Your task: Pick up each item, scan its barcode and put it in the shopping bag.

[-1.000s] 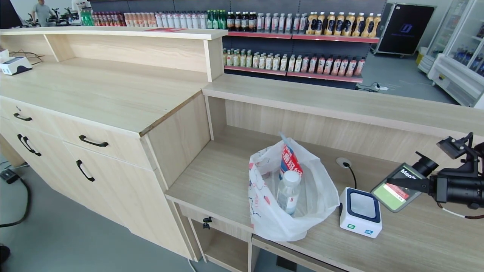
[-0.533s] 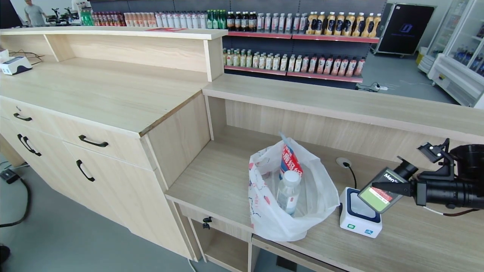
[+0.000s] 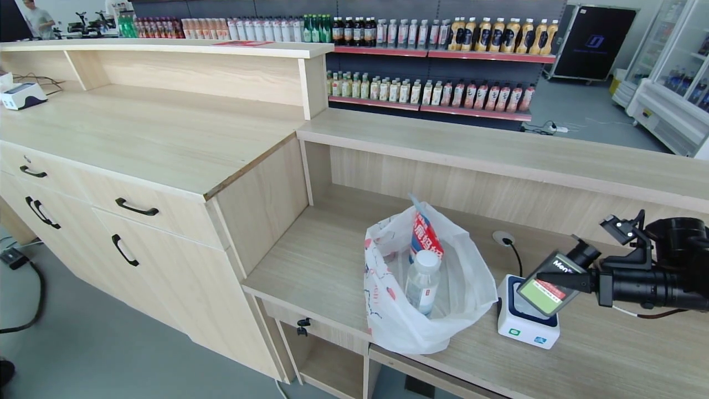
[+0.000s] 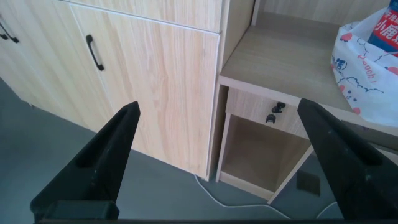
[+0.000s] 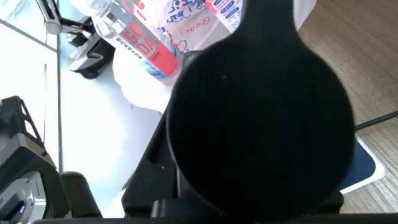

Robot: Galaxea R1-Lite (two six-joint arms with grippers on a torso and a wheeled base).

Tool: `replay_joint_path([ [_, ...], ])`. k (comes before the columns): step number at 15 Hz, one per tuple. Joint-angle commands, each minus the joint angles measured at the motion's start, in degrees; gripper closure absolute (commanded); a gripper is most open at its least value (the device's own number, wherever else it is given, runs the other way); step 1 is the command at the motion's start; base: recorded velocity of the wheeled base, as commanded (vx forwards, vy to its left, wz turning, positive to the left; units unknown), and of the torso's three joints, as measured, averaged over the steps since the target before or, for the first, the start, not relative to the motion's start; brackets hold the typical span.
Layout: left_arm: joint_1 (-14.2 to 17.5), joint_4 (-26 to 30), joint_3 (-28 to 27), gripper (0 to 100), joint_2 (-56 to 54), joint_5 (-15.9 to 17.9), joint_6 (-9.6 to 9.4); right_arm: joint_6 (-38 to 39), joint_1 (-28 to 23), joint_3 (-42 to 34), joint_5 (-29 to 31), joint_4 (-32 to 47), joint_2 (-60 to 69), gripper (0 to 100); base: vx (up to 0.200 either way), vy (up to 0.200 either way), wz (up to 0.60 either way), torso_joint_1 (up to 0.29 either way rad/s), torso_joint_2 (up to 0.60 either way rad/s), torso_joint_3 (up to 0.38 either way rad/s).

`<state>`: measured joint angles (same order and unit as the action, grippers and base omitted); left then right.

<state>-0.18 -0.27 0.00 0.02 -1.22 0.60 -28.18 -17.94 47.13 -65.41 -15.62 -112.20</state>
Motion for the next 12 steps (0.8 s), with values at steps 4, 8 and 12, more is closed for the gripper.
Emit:
replay_joint_path([
  [4,0.0,0.0,0.0,0,0.0,0.0,0.02,-2.3,-0.8,0.1,0.3,0.0,-2.3,100,0.000,0.000,0.00,0.000,0.00,0.000],
  [8,0.0,0.0,0.0,0,0.0,0.0,0.02,-6.1,-1.7,-0.3,2.7,0.2,-3.9,100,0.000,0.000,0.00,0.000,0.00,0.000],
  [12,0.0,0.0,0.0,0,0.0,0.0,0.02,-6.6,-1.7,0.7,3.0,0.0,-5.5,100,0.000,0.000,0.00,0.000,0.00,0.000],
])
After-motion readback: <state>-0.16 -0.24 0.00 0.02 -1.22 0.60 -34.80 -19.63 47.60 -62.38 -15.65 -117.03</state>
